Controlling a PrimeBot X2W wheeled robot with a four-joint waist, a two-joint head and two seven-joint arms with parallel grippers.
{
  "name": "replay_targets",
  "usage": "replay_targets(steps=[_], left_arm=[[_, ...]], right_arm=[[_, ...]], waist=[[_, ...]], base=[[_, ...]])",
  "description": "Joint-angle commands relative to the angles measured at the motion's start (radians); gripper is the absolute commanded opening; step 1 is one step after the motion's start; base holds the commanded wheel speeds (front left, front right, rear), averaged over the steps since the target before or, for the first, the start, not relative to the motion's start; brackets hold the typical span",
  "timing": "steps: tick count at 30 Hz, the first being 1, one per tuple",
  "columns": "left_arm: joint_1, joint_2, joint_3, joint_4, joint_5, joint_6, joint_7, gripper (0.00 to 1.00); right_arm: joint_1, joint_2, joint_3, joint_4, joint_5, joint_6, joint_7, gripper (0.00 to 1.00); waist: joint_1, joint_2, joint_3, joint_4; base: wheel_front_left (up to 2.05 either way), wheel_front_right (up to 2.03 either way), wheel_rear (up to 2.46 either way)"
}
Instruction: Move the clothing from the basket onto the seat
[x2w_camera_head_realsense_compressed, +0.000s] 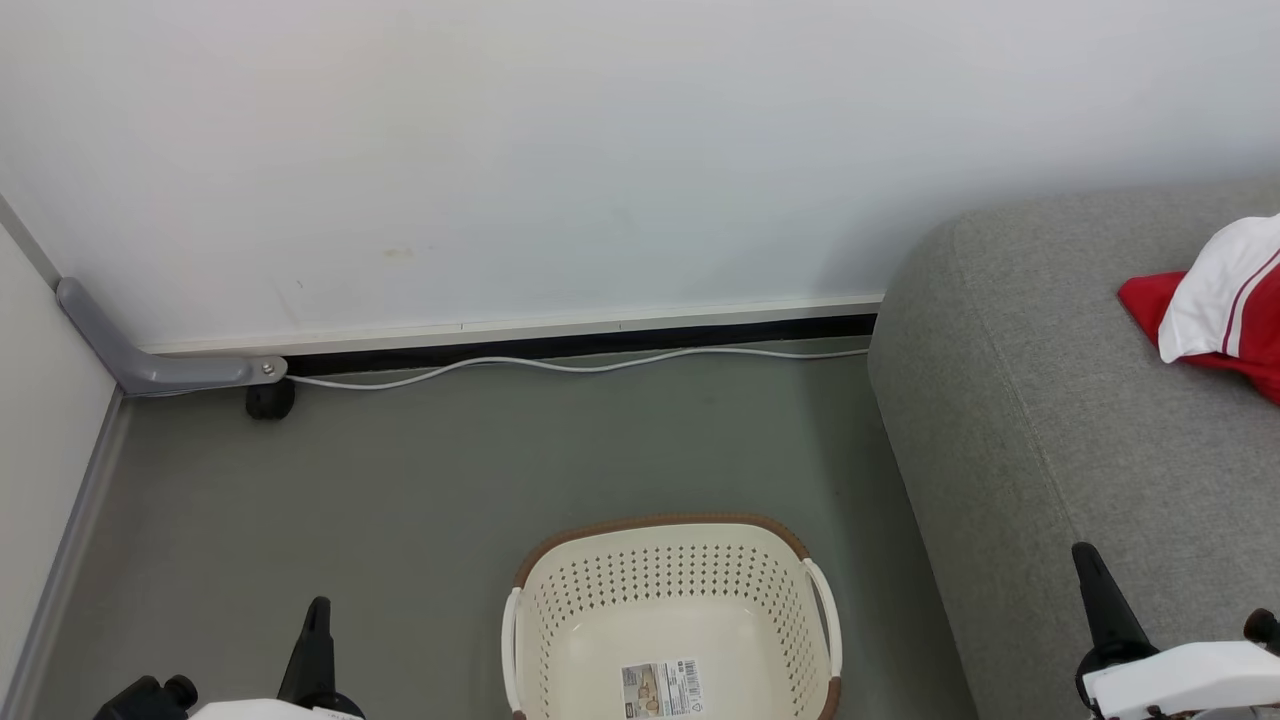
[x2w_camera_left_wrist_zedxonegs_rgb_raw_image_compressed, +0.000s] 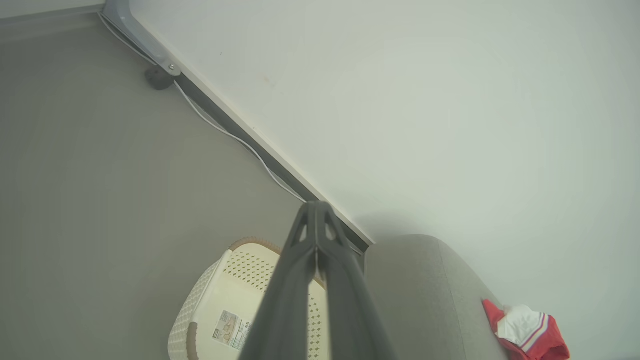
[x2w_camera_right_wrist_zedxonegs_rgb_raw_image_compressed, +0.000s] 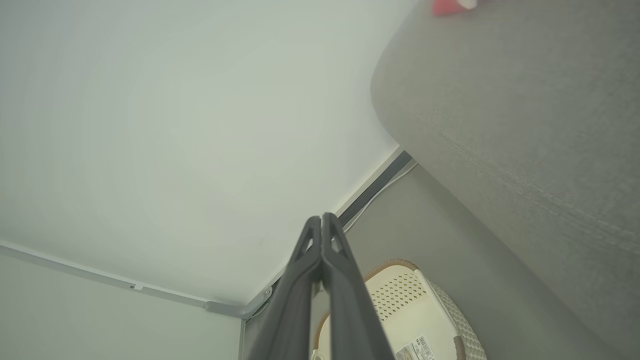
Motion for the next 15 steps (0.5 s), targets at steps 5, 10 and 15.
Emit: replay_targets(steps=[5,10,15], left_arm=[[-0.069,0.010,0.031,-0.023,-0.085,-0.023,0.018,0.00],[-0.080,0.010,0.038,-0.023,-0.142,-0.032,0.033,0.00],[-0.091,0.010,0.045,-0.023,-0.200,-0.042,0.048,0.00]], right_arm=[[-0.049,-0.002,-0.016,-0.035,0.069,0.001,0.025,0.00],[-0.054,0.007,-0.030,-0.037,0.116,0.001,0.040,0.00],[-0.058,0.015,-0.044,-0.040,0.164,0.001,0.054,0.00]], waist=[[-0.0001,0.0000,0.001,-0.002],[-0.0001,0.0000,0.002,-0.004],[-0.0001,0.0000,0.002,-0.006]], base=[[0.00,0.00,0.00],[0.00,0.00,0.00],[0.00,0.00,0.00]])
